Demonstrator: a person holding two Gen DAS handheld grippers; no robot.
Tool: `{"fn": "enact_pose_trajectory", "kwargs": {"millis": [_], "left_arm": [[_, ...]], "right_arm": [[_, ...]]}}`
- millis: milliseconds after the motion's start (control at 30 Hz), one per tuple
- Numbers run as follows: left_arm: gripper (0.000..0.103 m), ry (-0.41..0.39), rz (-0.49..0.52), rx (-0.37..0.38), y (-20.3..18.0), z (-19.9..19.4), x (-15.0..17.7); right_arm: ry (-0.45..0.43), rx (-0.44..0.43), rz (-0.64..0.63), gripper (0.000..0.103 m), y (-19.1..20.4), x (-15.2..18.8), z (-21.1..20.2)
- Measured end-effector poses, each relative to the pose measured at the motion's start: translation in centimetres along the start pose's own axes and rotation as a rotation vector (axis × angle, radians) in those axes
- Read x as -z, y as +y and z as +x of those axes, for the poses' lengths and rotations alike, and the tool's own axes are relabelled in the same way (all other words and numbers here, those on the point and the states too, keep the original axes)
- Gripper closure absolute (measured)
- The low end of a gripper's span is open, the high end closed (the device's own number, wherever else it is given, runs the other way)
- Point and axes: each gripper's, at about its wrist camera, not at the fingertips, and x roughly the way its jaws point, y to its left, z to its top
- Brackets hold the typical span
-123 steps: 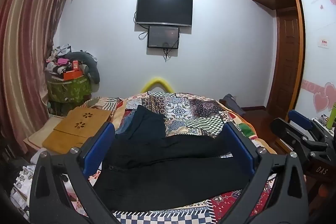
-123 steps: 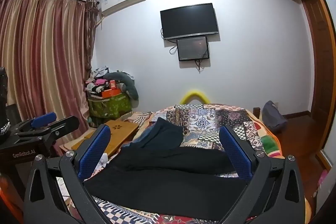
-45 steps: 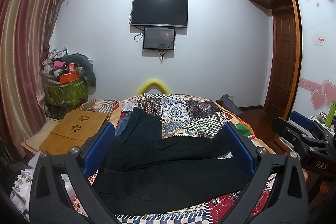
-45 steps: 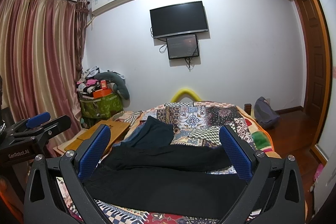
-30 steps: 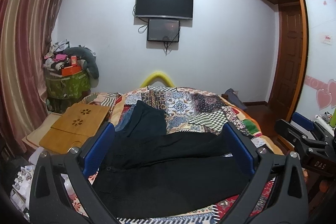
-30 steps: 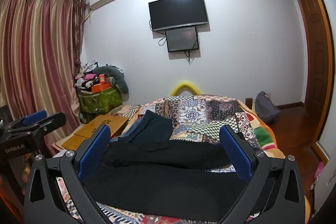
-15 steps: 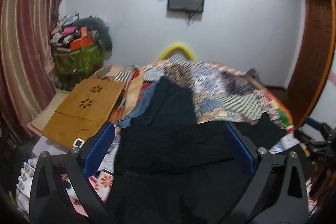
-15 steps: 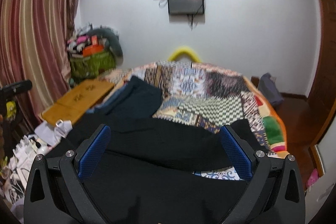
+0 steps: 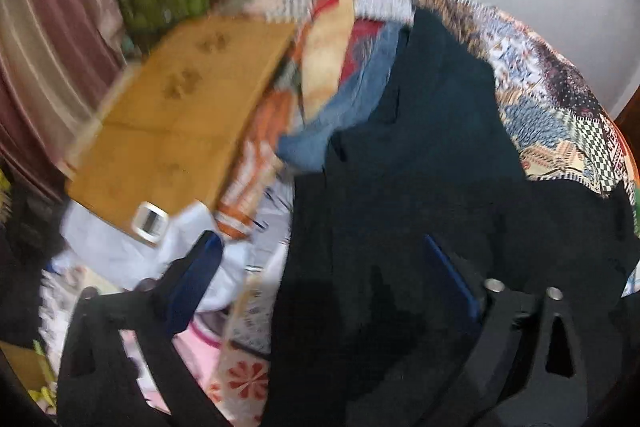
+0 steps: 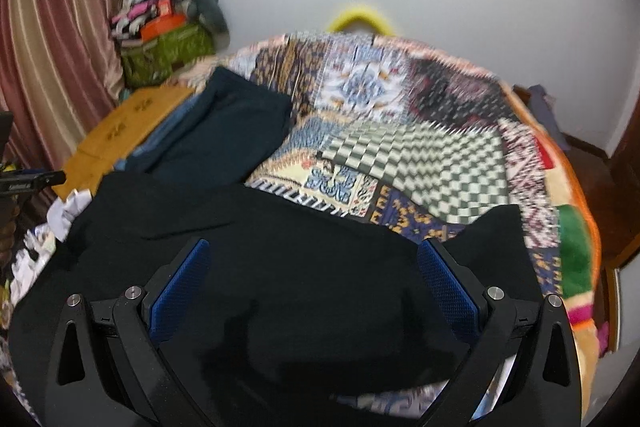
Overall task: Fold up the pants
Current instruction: 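Lower both grippers onto the black trousers and grasp the waistband edge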
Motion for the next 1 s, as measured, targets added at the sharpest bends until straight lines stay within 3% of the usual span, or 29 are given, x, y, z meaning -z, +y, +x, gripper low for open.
{"fn": "enact_pose_trajectory", "kwargs": {"millis": [100,267,433,567,700,767,833,867,900,1000], "left_arm": [[0.028,0.099,-0.011,0.012,0.2,3.8,-0.3],[0.034,0.161,-0.016,0.025,-0.4,7.0,-1.1],[0.037,0.201,-0.112,0.090,-0.1,9.9,-2.2],[0.059,0.184,-0.120,0.138,-0.3,9.6,-2.1],[0.083,0.121,-0.043,0.064,-1.7,7.7,-1.5],[0.088,0.093,-0.011,0.034,-2.2,6.7,-1.3],[0.090,0.058,0.012,0.007,-2.8,5.6,-1.4],[0.091,0.040,0.021,-0.005,-3.0,5.0,-1.4],[0.091,0.016,0.034,-0.015,-3.2,4.2,-1.6],[0.091,-0.059,0.082,-0.034,-3.8,1.3,-3.2]], "right_arm": [[0.092,-0.030,-0.021,0.002,-1.0,-0.6,3.3],[0.159,-0.047,-0.006,0.003,-2.2,-1.8,6.8],[0.203,-0.066,0.032,0.004,-2.7,-2.3,9.6],[0.190,-0.042,-0.034,0.014,-1.7,-1.4,10.3],[0.174,-0.055,-0.045,0.037,-1.6,-0.8,10.0],[0.178,-0.066,-0.043,0.051,-1.3,-0.5,9.9],[0.179,-0.055,-0.058,0.073,-0.6,-0.6,9.8],[0.179,-0.041,-0.070,0.080,-0.3,-0.7,9.7],[0.178,-0.028,-0.077,0.093,-0.1,-0.9,9.6],[0.123,0.009,-0.091,0.099,0.2,-1.8,8.0]]}}
